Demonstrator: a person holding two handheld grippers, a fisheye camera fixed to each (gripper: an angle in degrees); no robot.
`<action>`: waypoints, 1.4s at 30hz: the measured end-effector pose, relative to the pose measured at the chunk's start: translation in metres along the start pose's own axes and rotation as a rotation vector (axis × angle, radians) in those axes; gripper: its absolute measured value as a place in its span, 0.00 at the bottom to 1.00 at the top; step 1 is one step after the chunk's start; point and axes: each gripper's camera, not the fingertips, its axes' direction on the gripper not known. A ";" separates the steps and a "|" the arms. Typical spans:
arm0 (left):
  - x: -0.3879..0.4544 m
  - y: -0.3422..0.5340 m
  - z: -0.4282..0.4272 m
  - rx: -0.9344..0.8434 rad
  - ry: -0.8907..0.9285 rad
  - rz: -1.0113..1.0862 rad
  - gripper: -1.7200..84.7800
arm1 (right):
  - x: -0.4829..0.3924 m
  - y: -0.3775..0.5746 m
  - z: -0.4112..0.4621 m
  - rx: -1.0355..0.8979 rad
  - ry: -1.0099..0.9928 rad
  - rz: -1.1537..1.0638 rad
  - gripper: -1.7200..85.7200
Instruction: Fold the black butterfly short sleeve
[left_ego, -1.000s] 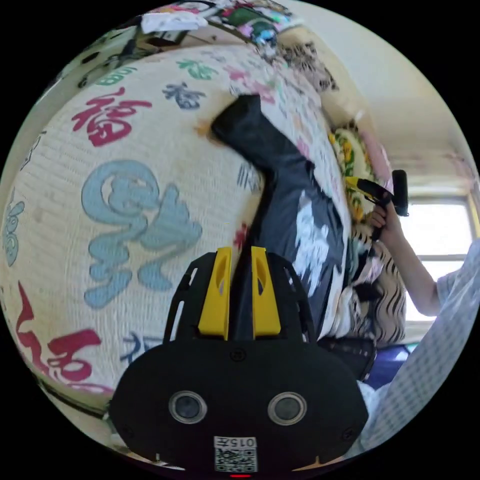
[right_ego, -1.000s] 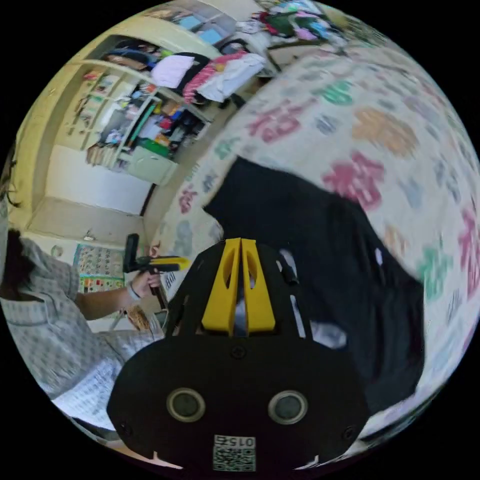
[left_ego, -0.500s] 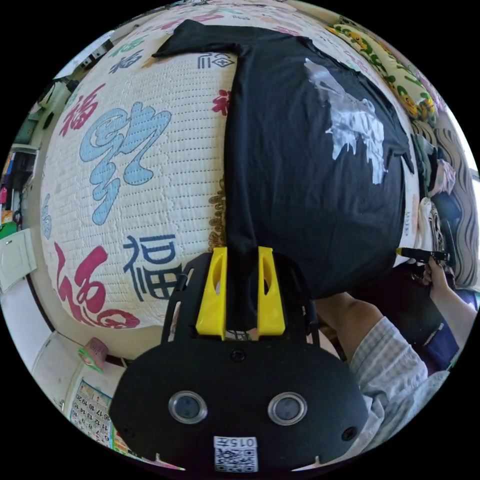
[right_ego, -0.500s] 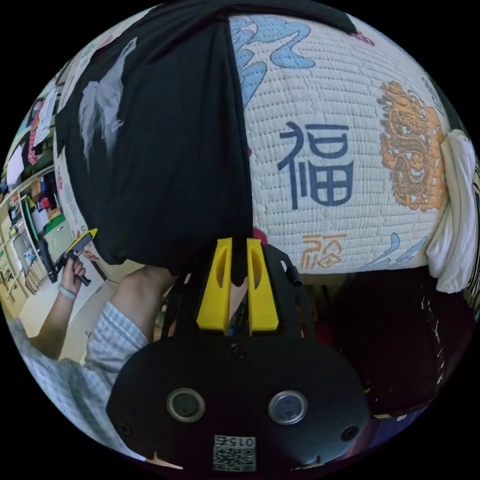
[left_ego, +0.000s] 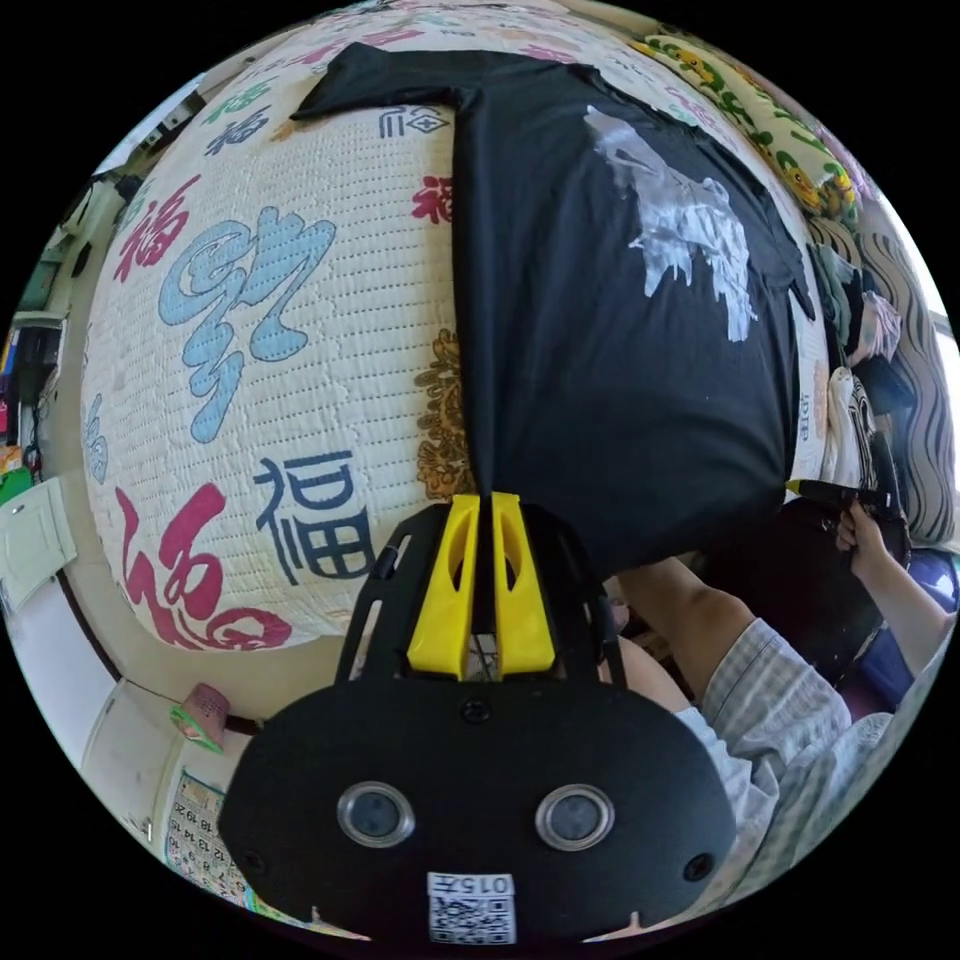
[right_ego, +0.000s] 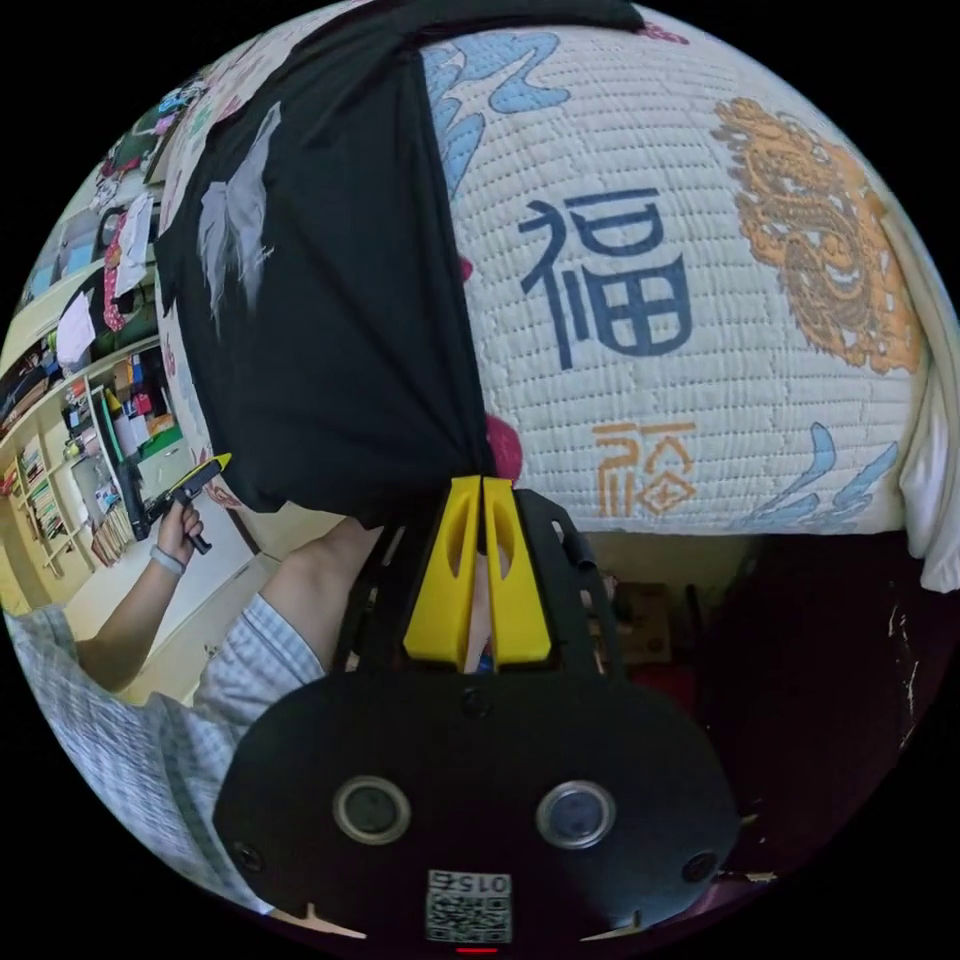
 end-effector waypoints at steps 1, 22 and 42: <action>0.003 -0.005 0.008 -0.008 -0.015 0.016 0.03 | 0.000 0.001 0.001 -0.006 -0.008 -0.004 0.02; -0.001 -0.072 0.106 -0.070 0.107 0.026 0.02 | -0.040 0.097 -0.064 0.138 0.127 0.098 0.01; 0.318 -0.360 0.082 0.107 0.003 0.786 0.09 | 0.039 0.084 -0.313 0.608 -0.192 0.138 0.08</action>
